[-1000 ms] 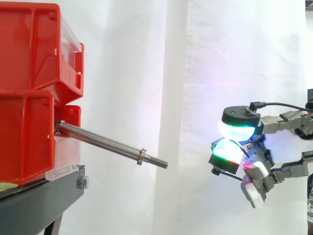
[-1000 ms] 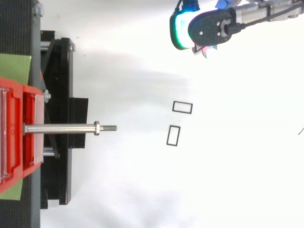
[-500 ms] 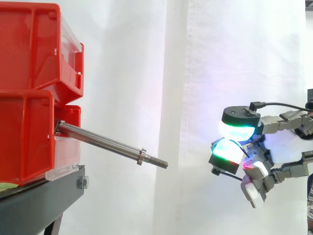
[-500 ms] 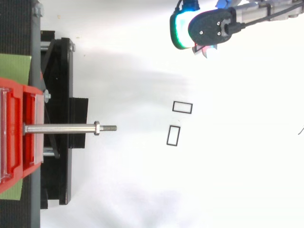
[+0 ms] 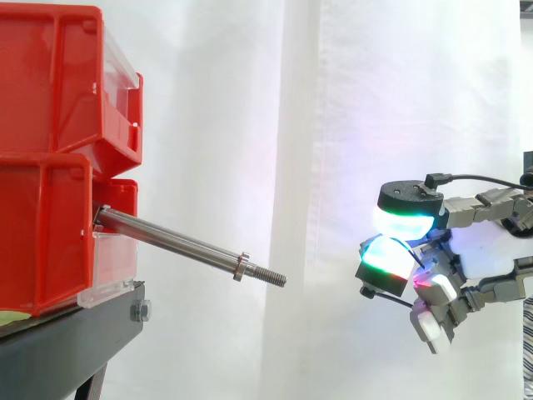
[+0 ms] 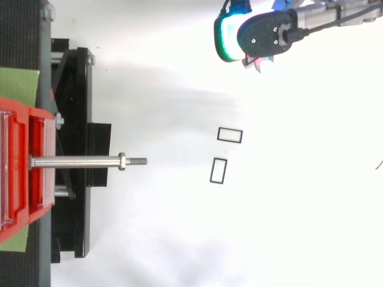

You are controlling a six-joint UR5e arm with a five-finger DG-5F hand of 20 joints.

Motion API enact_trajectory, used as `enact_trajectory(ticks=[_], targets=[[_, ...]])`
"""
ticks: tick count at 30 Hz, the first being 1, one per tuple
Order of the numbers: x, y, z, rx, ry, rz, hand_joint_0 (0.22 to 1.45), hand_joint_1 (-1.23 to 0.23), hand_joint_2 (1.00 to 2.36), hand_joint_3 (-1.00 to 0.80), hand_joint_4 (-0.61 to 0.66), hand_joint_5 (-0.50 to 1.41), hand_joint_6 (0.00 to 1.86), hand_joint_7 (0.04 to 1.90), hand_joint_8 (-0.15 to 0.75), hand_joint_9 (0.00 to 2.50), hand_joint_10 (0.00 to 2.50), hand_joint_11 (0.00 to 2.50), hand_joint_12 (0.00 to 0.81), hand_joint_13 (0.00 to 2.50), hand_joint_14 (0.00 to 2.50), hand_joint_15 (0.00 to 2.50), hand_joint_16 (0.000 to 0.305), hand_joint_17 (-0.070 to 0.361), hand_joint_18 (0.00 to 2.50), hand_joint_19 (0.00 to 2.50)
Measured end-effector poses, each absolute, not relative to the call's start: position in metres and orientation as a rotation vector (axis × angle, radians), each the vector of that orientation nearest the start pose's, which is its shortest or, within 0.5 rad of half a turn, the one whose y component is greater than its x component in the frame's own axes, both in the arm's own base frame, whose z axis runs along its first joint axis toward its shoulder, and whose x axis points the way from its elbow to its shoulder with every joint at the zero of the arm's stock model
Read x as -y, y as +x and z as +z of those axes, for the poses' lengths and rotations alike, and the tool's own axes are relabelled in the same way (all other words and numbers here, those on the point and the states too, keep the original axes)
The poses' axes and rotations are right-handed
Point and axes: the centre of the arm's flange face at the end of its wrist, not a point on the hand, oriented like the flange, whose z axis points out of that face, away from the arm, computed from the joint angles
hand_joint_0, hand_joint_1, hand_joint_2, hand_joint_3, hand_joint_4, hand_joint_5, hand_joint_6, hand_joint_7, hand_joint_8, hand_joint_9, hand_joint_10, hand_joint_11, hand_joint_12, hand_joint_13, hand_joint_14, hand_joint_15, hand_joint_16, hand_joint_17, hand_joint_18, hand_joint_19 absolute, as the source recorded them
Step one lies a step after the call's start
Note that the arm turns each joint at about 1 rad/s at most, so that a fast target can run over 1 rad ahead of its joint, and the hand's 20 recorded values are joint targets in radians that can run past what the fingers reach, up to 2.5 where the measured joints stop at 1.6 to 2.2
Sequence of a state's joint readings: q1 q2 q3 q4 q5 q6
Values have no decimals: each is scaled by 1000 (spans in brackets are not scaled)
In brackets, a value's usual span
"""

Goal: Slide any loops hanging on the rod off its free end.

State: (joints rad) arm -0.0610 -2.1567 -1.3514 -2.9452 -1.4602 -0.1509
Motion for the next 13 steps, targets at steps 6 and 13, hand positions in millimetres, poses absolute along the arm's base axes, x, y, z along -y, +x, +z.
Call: enact_trajectory(ticks=[6, 13], targets=[[186, 672, 261, -1289, 1294, 888, 650, -831, 1003, 30, -186, -104, 917, 1204, 345, 1257, 14, 658, 405, 1082, 15, 447, 54, 121, 1006, 416], [185, 672, 261, -1289, 1294, 888, 650, -831, 1004, 34, -189, -104, 917, 1204, 346, 1259, 14, 647, 405, 1083, 15, 447, 54, 120, 1005, 416]])
